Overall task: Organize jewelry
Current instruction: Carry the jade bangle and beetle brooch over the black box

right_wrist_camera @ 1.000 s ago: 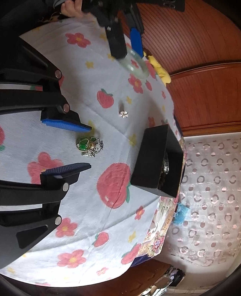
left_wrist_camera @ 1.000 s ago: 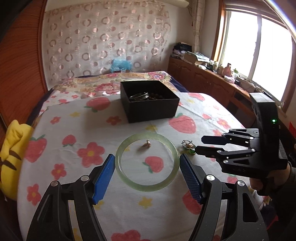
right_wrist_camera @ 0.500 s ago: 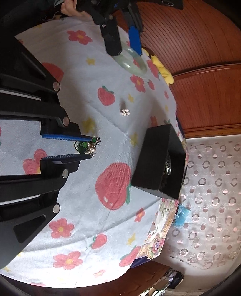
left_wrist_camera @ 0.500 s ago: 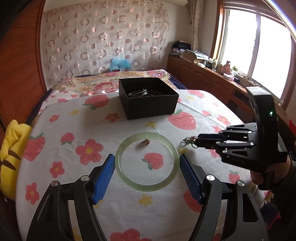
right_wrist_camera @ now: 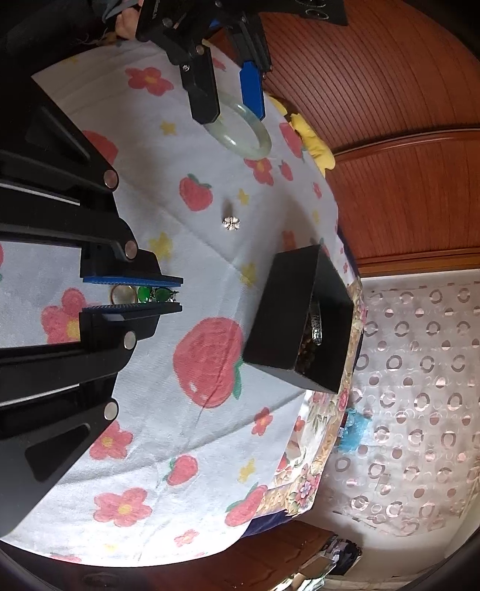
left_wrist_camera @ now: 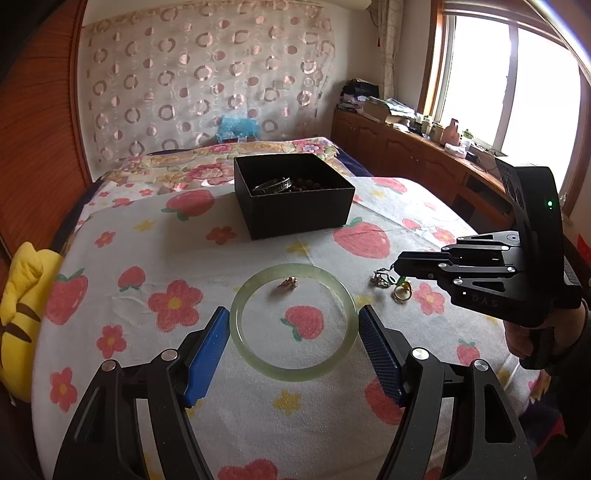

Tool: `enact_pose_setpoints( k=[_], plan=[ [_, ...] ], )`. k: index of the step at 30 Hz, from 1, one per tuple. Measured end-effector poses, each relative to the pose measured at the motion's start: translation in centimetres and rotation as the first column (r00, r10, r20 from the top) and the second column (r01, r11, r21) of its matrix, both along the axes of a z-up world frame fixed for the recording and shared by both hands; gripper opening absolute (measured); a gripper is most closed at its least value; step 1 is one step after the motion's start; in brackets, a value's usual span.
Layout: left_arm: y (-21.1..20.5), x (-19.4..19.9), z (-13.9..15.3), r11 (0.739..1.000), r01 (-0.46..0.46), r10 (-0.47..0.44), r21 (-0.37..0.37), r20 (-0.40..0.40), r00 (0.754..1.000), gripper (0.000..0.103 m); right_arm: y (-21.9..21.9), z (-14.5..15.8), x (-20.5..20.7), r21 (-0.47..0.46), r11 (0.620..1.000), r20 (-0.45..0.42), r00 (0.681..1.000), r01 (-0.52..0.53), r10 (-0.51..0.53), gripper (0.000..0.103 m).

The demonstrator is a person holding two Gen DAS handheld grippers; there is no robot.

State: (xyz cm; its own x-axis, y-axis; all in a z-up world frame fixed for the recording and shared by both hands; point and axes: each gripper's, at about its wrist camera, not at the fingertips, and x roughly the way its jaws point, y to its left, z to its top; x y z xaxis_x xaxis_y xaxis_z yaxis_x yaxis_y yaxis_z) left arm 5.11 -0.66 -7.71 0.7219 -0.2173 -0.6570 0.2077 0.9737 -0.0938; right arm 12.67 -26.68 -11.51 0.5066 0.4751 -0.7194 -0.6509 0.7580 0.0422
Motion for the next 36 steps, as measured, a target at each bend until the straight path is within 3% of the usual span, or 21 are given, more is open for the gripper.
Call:
enact_pose_setpoints(
  k=[17,28,36],
  plan=[
    [-0.2,0.0,-0.2,1.000,0.007,-0.007,0.000,-0.003,1.000,0.069,-0.6,1.4,0.7,0.001,1.000,0.037,0.999,0.007,-0.007,0.009],
    [-0.3,1.8,0.7,1.000,0.018,-0.018,0.012,0.028,0.999,0.069,0.4,6.0,1.7,0.012,1.000,0.124,0.992,-0.016,0.014,0.009],
    [-0.1,4.5,1.9,1.000,0.014,-0.015,0.026,0.054,0.998,0.069,2.0,9.0,5.5,0.023,0.999,0.147,0.989,-0.023,0.019,0.009]
  ],
)
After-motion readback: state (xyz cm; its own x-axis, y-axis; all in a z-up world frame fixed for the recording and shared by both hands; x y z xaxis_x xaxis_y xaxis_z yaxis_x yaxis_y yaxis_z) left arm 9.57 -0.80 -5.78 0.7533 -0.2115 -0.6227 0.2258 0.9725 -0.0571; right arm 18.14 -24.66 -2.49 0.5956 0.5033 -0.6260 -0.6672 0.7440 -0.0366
